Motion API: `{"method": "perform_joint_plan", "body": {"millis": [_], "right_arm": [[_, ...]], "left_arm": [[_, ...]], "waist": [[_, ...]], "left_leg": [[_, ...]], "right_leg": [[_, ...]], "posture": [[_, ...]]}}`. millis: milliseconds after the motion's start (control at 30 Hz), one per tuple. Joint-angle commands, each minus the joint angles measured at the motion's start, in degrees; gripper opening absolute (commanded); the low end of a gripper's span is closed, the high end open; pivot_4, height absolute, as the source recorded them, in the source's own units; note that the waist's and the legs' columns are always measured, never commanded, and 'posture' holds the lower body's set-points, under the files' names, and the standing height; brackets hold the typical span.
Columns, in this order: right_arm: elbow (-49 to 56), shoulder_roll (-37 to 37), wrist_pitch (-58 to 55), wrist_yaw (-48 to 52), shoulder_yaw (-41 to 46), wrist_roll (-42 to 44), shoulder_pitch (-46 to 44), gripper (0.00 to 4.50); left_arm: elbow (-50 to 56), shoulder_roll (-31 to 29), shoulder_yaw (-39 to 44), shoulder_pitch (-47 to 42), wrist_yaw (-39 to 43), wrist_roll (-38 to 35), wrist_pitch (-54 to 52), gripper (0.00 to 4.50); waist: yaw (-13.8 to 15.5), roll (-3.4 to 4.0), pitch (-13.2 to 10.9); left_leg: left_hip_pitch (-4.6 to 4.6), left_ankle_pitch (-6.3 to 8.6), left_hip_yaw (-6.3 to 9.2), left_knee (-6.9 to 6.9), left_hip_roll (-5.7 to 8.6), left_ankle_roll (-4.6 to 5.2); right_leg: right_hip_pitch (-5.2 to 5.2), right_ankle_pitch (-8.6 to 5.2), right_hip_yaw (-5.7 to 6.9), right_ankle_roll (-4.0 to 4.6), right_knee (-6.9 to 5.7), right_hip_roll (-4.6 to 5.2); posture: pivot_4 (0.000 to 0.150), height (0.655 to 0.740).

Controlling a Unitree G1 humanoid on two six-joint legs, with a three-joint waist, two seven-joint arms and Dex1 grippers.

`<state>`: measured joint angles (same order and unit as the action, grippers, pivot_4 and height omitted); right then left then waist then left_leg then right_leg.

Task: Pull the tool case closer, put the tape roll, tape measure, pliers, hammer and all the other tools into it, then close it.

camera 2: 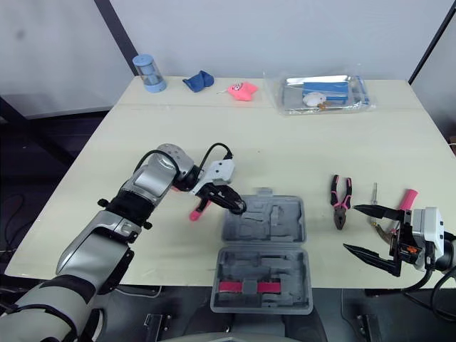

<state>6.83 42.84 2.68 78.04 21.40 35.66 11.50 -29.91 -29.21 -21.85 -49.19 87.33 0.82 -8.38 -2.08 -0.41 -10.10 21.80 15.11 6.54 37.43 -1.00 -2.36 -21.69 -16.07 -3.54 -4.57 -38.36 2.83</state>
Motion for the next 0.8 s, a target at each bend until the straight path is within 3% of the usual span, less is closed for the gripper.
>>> {"method": "perform_joint_plan", "body": {"millis": [33,267,800], "right_arm": [[1.8,-0.5,1.4,-1.1,2.0,0.3,0.6,4.5],[2.4,-1.6,2.5,-2.7,1.7,-0.2,1.3,4.5],[3.1,-3.9,4.9,-5.4,0.7,-1.8,2.7,4.5]], "left_arm": [[-0.9,1.9,6.9,2.9,-3.4,-5.9,4.2,0.95],[-8.5,5.9,13.7,7.7,-3.4,-12.4,12.1,0.95],[-27.1,9.8,15.1,2.9,-3.6,-9.4,24.2,0.95]], "waist": [[-0.1,0.01,0.0],[-0.3,0.01,0.0],[-0.3,0.01,0.0]], "left_leg": [[-0.01,0.0,0.0,0.0,0.0,0.0],[-0.05,0.0,0.01,-0.01,0.0,0.0],[-0.05,0.0,0.01,-0.01,0.03,0.0]], "right_leg": [[0.0,0.0,0.0,0.0,0.0,0.0],[0.0,0.0,0.0,0.0,-0.06,-0.01],[0.0,0.0,0.0,0.0,-0.07,-0.01]], "posture": [[0.15,0.74],[0.15,0.74],[0.15,0.74]]}}
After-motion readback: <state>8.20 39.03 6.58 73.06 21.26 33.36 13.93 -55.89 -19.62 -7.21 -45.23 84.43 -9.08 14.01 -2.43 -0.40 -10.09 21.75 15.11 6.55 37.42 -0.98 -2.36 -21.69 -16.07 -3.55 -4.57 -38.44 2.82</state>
